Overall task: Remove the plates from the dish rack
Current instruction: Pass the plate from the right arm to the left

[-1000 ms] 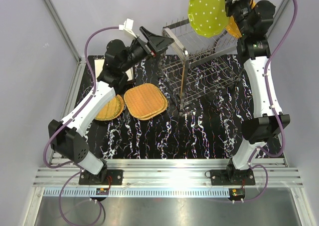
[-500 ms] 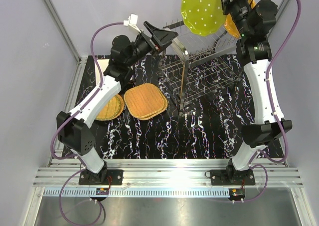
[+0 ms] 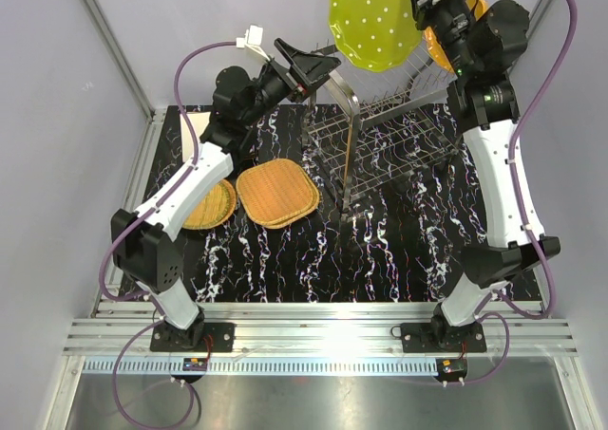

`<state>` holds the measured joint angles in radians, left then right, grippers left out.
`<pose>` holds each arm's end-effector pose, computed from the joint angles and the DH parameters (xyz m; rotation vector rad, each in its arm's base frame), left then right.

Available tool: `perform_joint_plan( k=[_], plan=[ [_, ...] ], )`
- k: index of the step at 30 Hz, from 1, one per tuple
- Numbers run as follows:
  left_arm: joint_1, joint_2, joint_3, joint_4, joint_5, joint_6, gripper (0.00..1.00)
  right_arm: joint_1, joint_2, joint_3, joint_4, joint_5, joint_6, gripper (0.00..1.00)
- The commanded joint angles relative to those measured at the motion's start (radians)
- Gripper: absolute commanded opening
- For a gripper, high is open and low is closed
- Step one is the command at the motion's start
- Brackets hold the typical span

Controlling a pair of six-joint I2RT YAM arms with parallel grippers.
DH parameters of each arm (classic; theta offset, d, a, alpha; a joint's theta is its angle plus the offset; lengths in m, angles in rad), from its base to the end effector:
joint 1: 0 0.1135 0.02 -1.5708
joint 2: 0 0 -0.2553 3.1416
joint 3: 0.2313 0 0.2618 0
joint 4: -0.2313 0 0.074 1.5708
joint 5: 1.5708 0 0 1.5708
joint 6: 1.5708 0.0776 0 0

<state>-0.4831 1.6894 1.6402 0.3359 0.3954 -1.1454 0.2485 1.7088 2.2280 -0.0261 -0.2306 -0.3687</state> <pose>0.3823 -0.2343 0.4556 -0.1040 1.4970 -1.6091 0.3623 0.1102 0.6157 -0.5234 0.9582 0.0162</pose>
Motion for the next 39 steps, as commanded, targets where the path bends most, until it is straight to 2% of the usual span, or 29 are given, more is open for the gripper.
perform_joint_plan(
  k=[1,14,21,24,28,29,31,32,34,35,38,39],
  plan=[
    [-0.006,0.007,0.052,0.071,-0.021,-0.002,0.99,0.024,-0.094,0.084,0.137,0.004,0.028,0.00],
    [-0.008,0.007,0.034,0.162,-0.020,-0.033,0.99,0.110,-0.173,0.003,0.081,0.019,0.060,0.00],
    [-0.011,-0.026,-0.042,0.333,-0.003,-0.089,0.89,0.136,-0.186,-0.018,0.043,0.027,0.099,0.00],
    [-0.009,-0.036,-0.065,0.405,0.019,-0.115,0.81,0.149,-0.190,-0.024,0.032,0.031,0.108,0.00],
    [-0.009,-0.042,-0.091,0.495,0.056,-0.158,0.65,0.158,-0.192,-0.022,0.000,0.037,0.125,0.00],
    [-0.011,-0.045,-0.105,0.521,0.063,-0.163,0.57,0.158,-0.193,-0.024,-0.003,0.037,0.132,0.00],
    [-0.009,-0.066,-0.124,0.540,0.079,-0.165,0.48,0.161,-0.198,-0.027,-0.017,0.040,0.140,0.00],
    [-0.009,-0.077,-0.150,0.554,0.082,-0.163,0.37,0.161,-0.201,-0.033,-0.020,0.045,0.149,0.00],
    [-0.009,-0.120,-0.183,0.561,0.080,-0.152,0.26,0.164,-0.210,-0.039,-0.038,0.047,0.162,0.00],
    [-0.009,-0.134,-0.213,0.557,0.076,-0.145,0.17,0.163,-0.213,-0.050,-0.046,0.043,0.177,0.00],
    [-0.009,-0.197,-0.273,0.525,0.071,-0.111,0.01,0.163,-0.241,-0.092,-0.064,0.028,0.206,0.00],
    [-0.009,-0.215,-0.287,0.513,0.069,-0.099,0.00,0.163,-0.250,-0.105,-0.067,0.022,0.215,0.00]
  ],
)
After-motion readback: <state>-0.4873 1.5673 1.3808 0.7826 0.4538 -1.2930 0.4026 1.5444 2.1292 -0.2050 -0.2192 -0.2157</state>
